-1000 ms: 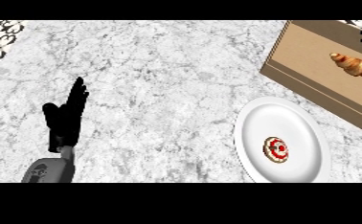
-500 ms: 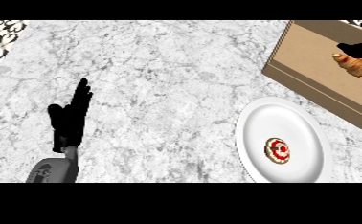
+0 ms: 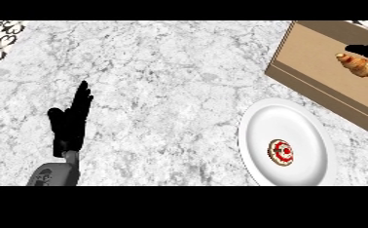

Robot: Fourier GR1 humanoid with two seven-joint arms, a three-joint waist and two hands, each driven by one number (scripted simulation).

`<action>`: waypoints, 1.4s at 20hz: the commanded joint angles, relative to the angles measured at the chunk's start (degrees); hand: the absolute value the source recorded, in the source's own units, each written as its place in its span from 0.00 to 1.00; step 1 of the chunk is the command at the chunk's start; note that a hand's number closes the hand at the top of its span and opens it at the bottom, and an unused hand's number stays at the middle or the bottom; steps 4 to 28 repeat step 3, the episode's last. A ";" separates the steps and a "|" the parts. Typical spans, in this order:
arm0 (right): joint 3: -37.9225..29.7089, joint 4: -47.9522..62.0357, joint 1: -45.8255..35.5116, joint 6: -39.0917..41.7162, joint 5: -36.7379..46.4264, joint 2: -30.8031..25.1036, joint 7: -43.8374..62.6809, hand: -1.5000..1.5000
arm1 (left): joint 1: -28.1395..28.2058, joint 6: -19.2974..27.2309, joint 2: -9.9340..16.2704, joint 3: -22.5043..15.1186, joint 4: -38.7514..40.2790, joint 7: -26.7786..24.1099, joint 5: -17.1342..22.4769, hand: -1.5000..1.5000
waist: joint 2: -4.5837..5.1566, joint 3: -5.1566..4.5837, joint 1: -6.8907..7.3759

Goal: Pick the croissant from the plate and place it in the cardboard box

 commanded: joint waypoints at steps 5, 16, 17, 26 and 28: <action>-7.99 4.64 1.03 5.81 -8.75 -6.59 -3.04 0.00 | 1.22 -1.61 1.68 0.90 -2.40 1.73 0.85 0.50 | -0.32 -0.03 -0.50; -7.99 4.64 1.03 5.81 -8.75 -6.59 -3.04 0.00 | 1.22 -1.61 1.68 0.90 -2.40 1.73 0.85 0.50 | -0.32 -0.03 -0.50; -7.99 4.64 1.03 5.81 -8.75 -6.59 -3.04 0.00 | 1.22 -1.61 1.68 0.90 -2.40 1.73 0.85 0.50 | -0.32 -0.03 -0.50; -7.99 4.64 1.03 5.81 -8.75 -6.59 -3.04 0.00 | 1.22 -1.61 1.68 0.90 -2.40 1.73 0.85 0.50 | -0.32 -0.03 -0.50; -7.99 4.64 1.03 5.81 -8.75 -6.59 -3.04 0.00 | 1.22 -1.61 1.68 0.90 -2.40 1.73 0.85 0.50 | -0.32 -0.03 -0.50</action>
